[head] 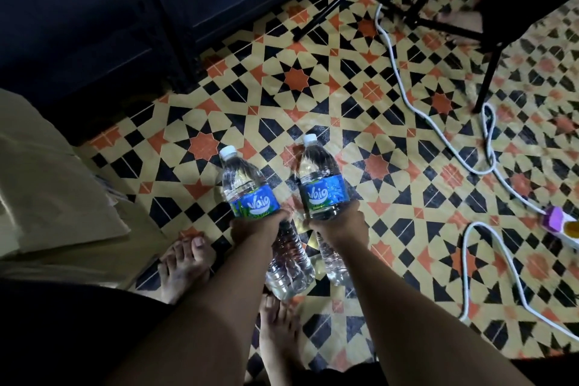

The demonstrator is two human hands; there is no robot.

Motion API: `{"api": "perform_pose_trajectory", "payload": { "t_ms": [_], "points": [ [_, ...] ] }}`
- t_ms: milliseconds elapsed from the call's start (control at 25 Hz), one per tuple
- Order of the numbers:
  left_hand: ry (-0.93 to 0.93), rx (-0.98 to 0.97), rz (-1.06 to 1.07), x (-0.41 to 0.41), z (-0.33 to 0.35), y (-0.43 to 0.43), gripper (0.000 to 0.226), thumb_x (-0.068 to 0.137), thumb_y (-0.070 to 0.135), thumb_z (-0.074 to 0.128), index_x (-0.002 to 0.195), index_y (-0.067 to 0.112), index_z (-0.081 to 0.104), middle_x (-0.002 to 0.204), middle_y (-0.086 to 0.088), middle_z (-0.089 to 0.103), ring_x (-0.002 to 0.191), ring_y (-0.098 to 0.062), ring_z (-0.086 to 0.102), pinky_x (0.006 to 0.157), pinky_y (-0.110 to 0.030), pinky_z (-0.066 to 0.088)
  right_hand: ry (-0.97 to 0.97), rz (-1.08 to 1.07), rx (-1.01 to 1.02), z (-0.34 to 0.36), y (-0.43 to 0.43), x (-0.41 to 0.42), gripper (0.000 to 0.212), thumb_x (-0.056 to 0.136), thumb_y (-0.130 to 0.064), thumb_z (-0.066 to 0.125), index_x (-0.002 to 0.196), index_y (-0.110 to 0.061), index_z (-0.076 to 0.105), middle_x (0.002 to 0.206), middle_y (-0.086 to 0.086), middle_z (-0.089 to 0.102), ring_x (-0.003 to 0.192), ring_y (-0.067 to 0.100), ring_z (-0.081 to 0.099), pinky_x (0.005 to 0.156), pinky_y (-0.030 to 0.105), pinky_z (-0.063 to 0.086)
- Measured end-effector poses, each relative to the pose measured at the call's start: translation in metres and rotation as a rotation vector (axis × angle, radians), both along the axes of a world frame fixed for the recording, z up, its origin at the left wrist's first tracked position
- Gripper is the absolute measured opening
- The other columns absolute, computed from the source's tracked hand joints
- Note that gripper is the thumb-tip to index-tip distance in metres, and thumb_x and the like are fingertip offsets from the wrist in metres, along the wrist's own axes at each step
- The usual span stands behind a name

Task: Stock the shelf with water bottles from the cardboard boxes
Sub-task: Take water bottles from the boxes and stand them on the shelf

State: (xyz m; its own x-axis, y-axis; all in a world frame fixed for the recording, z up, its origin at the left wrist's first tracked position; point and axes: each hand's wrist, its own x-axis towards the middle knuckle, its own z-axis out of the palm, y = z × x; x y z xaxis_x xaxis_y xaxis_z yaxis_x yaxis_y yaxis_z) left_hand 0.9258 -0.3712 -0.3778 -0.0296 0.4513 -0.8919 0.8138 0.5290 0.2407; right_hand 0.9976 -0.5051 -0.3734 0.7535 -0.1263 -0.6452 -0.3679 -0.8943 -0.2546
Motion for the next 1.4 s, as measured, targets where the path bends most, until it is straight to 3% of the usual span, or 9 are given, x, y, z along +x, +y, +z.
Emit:
{"api": "perform_pose_trajectory", "payload": {
  "t_ms": [120, 200, 320, 440, 600, 720, 920, 1160, 1400],
  "points": [
    [-0.044, 0.031, 0.053, -0.003, 0.0, -0.002, 0.1, 0.047, 0.038, 0.096, 0.128, 0.003, 0.05, 0.121, -0.016, 0.062, 0.103, -0.035, 0.064, 0.074, -0.048, 0.06, 0.03, -0.074, 0.066, 0.006, -0.004, 0.002, 0.087, 0.052, -0.043, 0.093, 0.116, -0.016, 0.04, 0.094, 0.0, 0.065, 0.069, 0.018, 0.069, 0.07, 0.045, 0.06],
    [-0.085, 0.104, 0.088, -0.009, 0.006, 0.0, 0.081, 0.045, 0.029, 0.096, 0.11, 0.0, 0.058, 0.102, -0.015, 0.069, 0.082, -0.029, 0.068, 0.059, -0.038, 0.06, 0.031, -0.132, 0.108, 0.012, -0.004, -0.003, 0.1, 0.039, -0.055, 0.093, 0.117, -0.01, 0.048, 0.089, 0.0, 0.069, 0.063, 0.018, 0.071, 0.064, 0.045, 0.061],
    [-0.124, 0.194, 0.077, -0.018, 0.021, 0.004, 0.065, 0.046, 0.022, 0.094, 0.093, 0.002, 0.054, 0.088, -0.01, 0.066, 0.067, -0.023, 0.064, 0.047, -0.028, 0.054, -0.016, -0.12, 0.104, 0.028, 0.001, -0.015, 0.092, 0.05, -0.05, 0.092, 0.115, -0.01, 0.041, 0.095, 0.001, 0.06, 0.08, 0.02, 0.066, 0.065, 0.037, 0.057],
    [-0.175, 0.221, 0.094, -0.012, 0.044, 0.007, 0.048, 0.06, 0.015, 0.092, 0.079, 0.004, 0.049, 0.074, -0.009, 0.06, 0.061, -0.017, 0.055, 0.044, -0.026, 0.048, -0.057, -0.111, 0.147, 0.046, 0.01, -0.016, 0.106, 0.056, -0.051, 0.09, 0.137, -0.011, 0.036, 0.121, 0.011, 0.059, 0.106, 0.03, 0.062, 0.083, 0.044, 0.056],
    [-0.335, 0.231, 0.149, -0.005, 0.095, 0.013, 0.054, 0.062, 0.022, 0.092, 0.097, -0.002, 0.059, 0.096, -0.014, 0.068, 0.081, -0.02, 0.063, 0.072, -0.033, 0.058, -0.184, -0.073, 0.281, 0.102, 0.025, -0.012, 0.101, 0.064, -0.044, 0.088, 0.142, -0.007, 0.033, 0.125, 0.012, 0.055, 0.103, 0.025, 0.055, 0.083, 0.038, 0.051],
    [-0.462, 0.363, 0.175, -0.002, 0.148, 0.02, 0.057, 0.054, 0.026, 0.095, 0.092, -0.001, 0.063, 0.083, -0.007, 0.067, 0.07, -0.017, 0.065, 0.062, -0.029, 0.058, -0.312, -0.065, 0.366, 0.153, 0.039, -0.013, 0.098, 0.063, -0.047, 0.088, 0.138, -0.01, 0.037, 0.127, 0.012, 0.056, 0.115, 0.03, 0.056, 0.095, 0.044, 0.05],
    [-0.697, 0.584, 0.152, -0.01, 0.259, 0.038, 0.082, 0.023, 0.052, 0.087, 0.091, 0.01, 0.068, 0.09, -0.005, 0.073, 0.079, -0.018, 0.071, 0.07, -0.039, 0.062, -0.524, -0.016, 0.516, 0.247, 0.059, -0.018, 0.088, 0.045, -0.057, 0.088, 0.116, -0.02, 0.051, 0.095, 0.0, 0.066, 0.084, 0.021, 0.066, 0.076, 0.036, 0.056],
    [-0.896, 0.858, 0.109, -0.062, 0.389, 0.068, 0.085, 0.028, 0.053, 0.087, 0.1, 0.013, 0.067, 0.094, -0.001, 0.072, 0.088, -0.019, 0.07, 0.08, -0.039, 0.06, -0.794, 0.06, 0.756, 0.366, 0.083, -0.053, 0.072, 0.051, -0.048, 0.089, 0.109, -0.026, 0.052, 0.098, -0.009, 0.063, 0.093, 0.015, 0.063, 0.083, 0.029, 0.051],
    [-1.036, 1.145, 0.175, -0.134, 0.471, 0.104, 0.084, 0.025, 0.054, 0.086, 0.098, 0.018, 0.065, 0.093, 0.001, 0.072, 0.088, -0.018, 0.069, 0.081, -0.041, 0.059, -0.842, 0.262, 1.035, 0.451, 0.124, -0.11, 0.071, 0.053, -0.05, 0.091, 0.11, -0.027, 0.055, 0.1, -0.013, 0.066, 0.093, 0.008, 0.062, 0.082, 0.025, 0.05]
  ]
}}
